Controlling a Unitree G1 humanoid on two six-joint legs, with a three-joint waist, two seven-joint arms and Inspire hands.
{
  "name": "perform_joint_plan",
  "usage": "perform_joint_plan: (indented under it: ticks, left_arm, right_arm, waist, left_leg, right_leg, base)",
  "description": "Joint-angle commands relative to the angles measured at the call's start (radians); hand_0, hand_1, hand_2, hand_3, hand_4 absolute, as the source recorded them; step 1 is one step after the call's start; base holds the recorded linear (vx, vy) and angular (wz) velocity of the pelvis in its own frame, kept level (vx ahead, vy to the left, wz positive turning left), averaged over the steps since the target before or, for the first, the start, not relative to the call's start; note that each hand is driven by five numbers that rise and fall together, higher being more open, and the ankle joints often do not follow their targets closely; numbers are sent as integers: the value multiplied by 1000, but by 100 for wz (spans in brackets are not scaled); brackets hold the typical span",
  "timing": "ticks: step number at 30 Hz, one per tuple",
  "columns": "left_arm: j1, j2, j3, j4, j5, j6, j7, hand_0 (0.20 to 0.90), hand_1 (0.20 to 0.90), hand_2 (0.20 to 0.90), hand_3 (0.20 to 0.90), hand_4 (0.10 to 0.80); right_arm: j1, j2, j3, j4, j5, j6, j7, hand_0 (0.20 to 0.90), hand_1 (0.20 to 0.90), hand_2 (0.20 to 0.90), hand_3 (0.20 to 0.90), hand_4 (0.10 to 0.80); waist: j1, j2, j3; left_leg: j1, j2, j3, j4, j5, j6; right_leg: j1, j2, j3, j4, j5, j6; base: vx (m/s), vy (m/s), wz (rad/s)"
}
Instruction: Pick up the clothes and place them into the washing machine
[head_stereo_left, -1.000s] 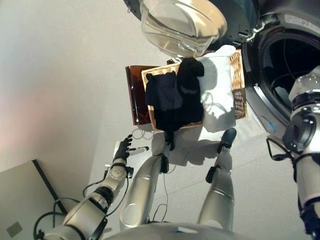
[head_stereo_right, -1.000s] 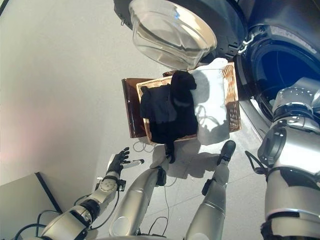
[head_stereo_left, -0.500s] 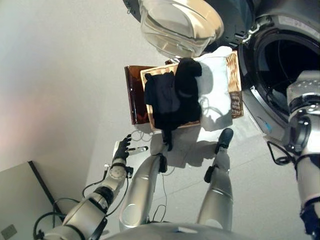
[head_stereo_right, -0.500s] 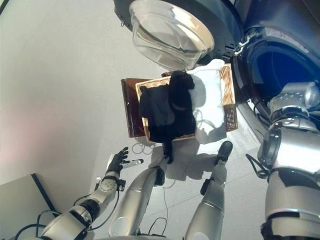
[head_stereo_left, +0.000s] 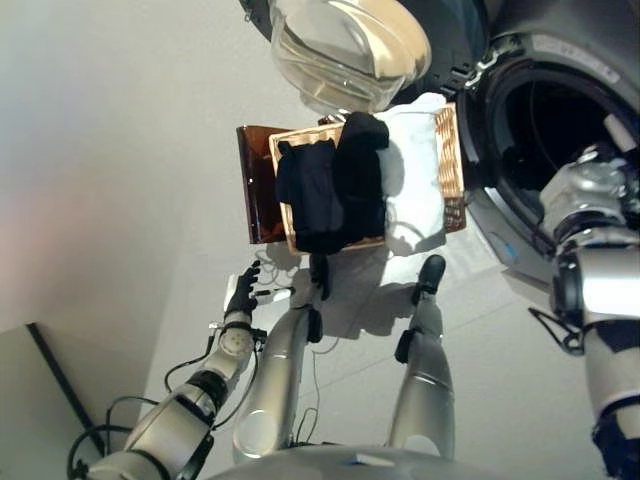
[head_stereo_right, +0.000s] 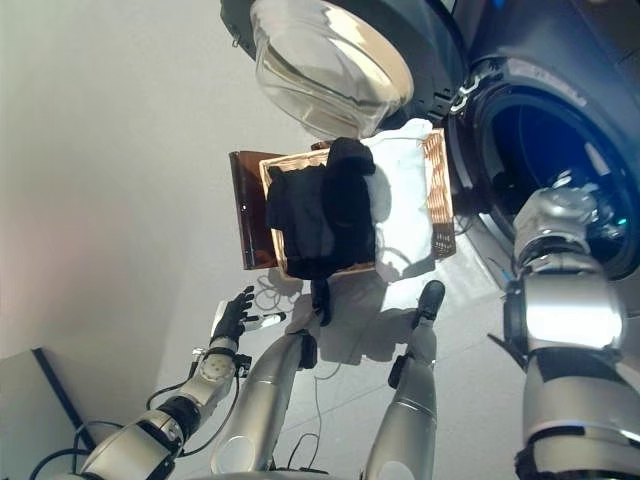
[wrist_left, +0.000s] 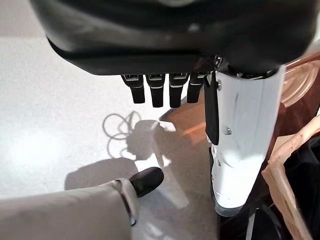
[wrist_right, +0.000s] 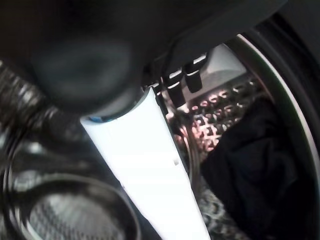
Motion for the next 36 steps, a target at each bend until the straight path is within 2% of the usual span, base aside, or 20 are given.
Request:
perform_joint_plan:
  ticks: [1,6,8,16,23,29,36]
  left_arm:
    - [-10,30,26,41,24,-35,57,900,900,900,900,800]
    - [-8,20,32,59,38,-38,71,900,900,900,900,800]
    - [-6,19,32,59,41,-38,71,900,900,900,900,800]
    - [-4,11,57,83,63,-37,88,900,900,900,900,800]
    - [1,5,76,110,81,-26,101,900,900,900,900,800]
    - [4,3,88,115,89,-21,115,900,900,900,900,800]
    - [0,5,92,112,89,-20,128,900,900,900,900,800]
  right_arm:
    - [20,-59,66,-104,-99,-73,-69,900,900,900,900,800]
    - [81,28,60,-113,-124,-85,-58,900,900,900,900,800]
    - [88,33,64,-114,-128,-86,-54,900,900,900,900,800]
    - [163,136,157,-170,-257,-73,6,900,900,900,900,800]
    - [223,237,189,-216,-306,-76,27,900,900,900,900,800]
    - [264,315,220,-271,-349,-79,27,900,900,900,900,800]
    - [275,357,256,-293,-376,-76,37,900,900,900,900,800]
  waist:
    - [55,14,-10]
    - [53,-3,-15]
    - [53,-5,-18]
    - [49,-41,-25]
    - [35,-71,-32]
    - [29,-84,-38]
    - [29,-84,-34]
  left_leg:
    - [115,27,-59,-253,100,-107]
    - [125,34,-67,-255,99,-106]
    - [129,35,-68,-258,99,-106]
    - [149,39,-69,-258,97,-102]
    - [166,48,-71,-254,92,-102]
    - [183,48,-72,-265,93,-100]
    - [189,47,-74,-275,100,-101]
  right_leg:
    - [83,29,-17,0,3,10]
    - [96,35,-20,-2,-1,7]
    - [100,35,-20,-4,-2,6]
    - [121,39,-22,-2,-7,3]
    - [140,43,-23,-7,-7,2]
    - [155,45,-21,-13,-7,0]
    - [155,49,-18,-14,-8,-2]
  base:
    - [27,-38,-2]
    - [30,-12,6]
    - [44,-6,5]
    - [21,-3,3]
    - [25,-6,-3]
    - [10,2,-2]
    - [0,0,0]
